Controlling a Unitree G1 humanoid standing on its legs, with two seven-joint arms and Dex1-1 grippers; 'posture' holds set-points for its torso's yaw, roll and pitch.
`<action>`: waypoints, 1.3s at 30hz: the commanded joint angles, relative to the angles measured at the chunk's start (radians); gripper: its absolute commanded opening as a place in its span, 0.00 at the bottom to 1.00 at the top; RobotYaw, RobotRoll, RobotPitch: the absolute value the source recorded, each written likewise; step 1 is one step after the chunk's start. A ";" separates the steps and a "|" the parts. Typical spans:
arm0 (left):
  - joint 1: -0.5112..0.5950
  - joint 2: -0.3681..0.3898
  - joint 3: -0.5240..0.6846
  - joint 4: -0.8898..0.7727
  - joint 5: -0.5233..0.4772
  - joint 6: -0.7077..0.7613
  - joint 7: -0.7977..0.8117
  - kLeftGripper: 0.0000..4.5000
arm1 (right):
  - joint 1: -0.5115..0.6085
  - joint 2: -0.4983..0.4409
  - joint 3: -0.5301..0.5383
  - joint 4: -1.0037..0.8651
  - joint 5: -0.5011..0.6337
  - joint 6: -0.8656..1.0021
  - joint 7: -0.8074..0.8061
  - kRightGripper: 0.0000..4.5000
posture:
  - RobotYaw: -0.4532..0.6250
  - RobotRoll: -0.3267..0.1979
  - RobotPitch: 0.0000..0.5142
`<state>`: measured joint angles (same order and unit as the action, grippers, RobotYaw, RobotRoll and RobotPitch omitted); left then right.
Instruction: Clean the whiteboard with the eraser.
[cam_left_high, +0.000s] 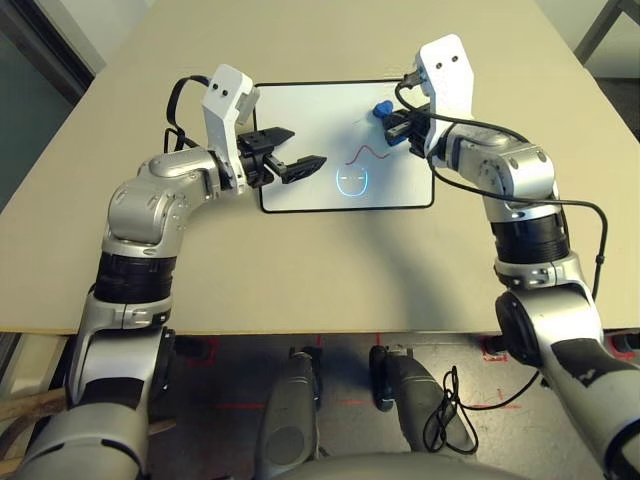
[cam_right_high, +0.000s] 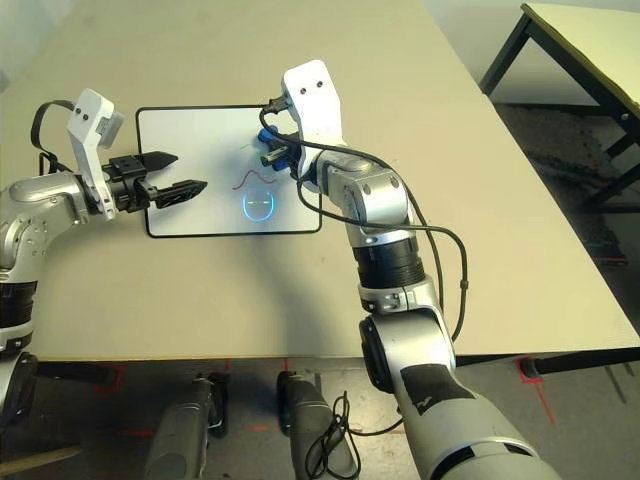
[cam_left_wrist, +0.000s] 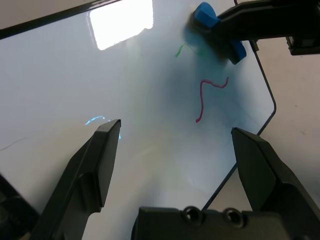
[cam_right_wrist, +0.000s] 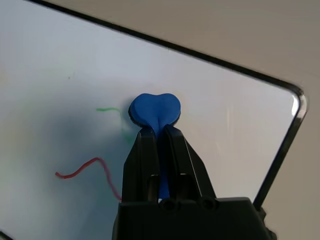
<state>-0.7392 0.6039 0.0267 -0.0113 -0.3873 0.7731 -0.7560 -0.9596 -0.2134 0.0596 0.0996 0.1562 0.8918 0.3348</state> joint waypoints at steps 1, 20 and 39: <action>0.007 0.000 -0.002 -0.021 -0.007 0.014 0.003 1.00 | 0.081 0.023 0.052 -0.056 0.007 0.081 0.001 0.01 | 0.49 0.62 0.49; -0.002 0.002 -0.005 -0.012 -0.007 0.013 0.000 1.00 | -0.017 0.019 -0.004 0.042 -0.002 -0.005 -0.013 0.01 | 0.49 0.62 0.47; 0.005 0.007 0.000 -0.021 -0.012 0.020 0.002 1.00 | 0.000 0.049 0.019 0.017 0.000 -0.016 -0.005 0.00 | 0.50 0.62 0.49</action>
<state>-0.7404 0.6048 0.0266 -0.0203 -0.3935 0.7820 -0.7504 -0.9343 -0.1588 0.1123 0.0752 0.1604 0.9155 0.3413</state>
